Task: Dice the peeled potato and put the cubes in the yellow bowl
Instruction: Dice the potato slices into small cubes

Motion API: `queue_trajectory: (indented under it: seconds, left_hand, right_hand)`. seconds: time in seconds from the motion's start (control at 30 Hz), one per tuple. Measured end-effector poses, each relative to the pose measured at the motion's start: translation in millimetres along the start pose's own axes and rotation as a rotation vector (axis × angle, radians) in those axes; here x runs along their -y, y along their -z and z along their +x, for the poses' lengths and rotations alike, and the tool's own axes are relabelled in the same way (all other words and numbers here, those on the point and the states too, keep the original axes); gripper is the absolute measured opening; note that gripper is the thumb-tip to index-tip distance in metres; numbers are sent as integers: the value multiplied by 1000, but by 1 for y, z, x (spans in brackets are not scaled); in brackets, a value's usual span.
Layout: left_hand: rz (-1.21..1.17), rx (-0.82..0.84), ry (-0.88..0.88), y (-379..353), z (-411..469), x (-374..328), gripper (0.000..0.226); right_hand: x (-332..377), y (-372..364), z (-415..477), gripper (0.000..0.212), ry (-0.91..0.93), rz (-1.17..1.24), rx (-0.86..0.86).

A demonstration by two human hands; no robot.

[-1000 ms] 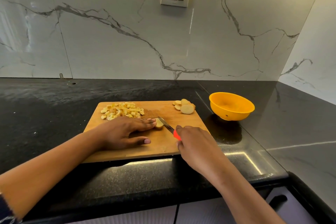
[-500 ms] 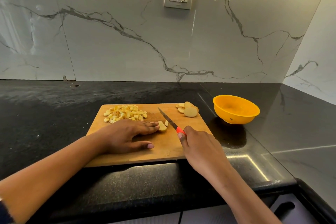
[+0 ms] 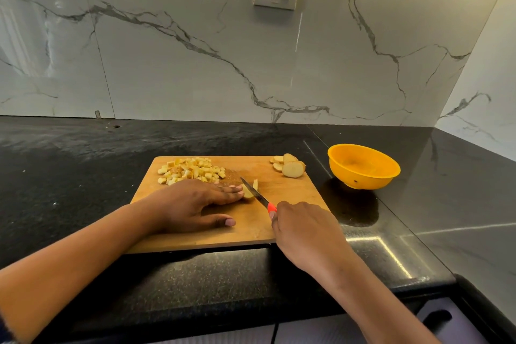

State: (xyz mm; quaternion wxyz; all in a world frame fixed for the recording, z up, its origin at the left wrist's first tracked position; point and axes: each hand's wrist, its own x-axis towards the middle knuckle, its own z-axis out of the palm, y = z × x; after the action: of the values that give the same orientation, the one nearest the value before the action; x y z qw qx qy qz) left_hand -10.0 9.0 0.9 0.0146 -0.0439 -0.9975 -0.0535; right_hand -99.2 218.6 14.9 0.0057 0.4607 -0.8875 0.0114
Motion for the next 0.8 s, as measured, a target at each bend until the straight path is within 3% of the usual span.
queue_trajectory:
  seconds: [0.37,0.7,0.8]
  left_hand:
    - [5,24,23,2,1,-2,74]
    - [9,11,24,2,0,-3,68]
    - [2,-46,-4,1,-1,1,73]
  right_hand:
    - [8,4,-2,23,48,-76,124]
    - [-11,6,-29,35,-5,44,7]
    - [-8,4,-24,31,-37,116,-23]
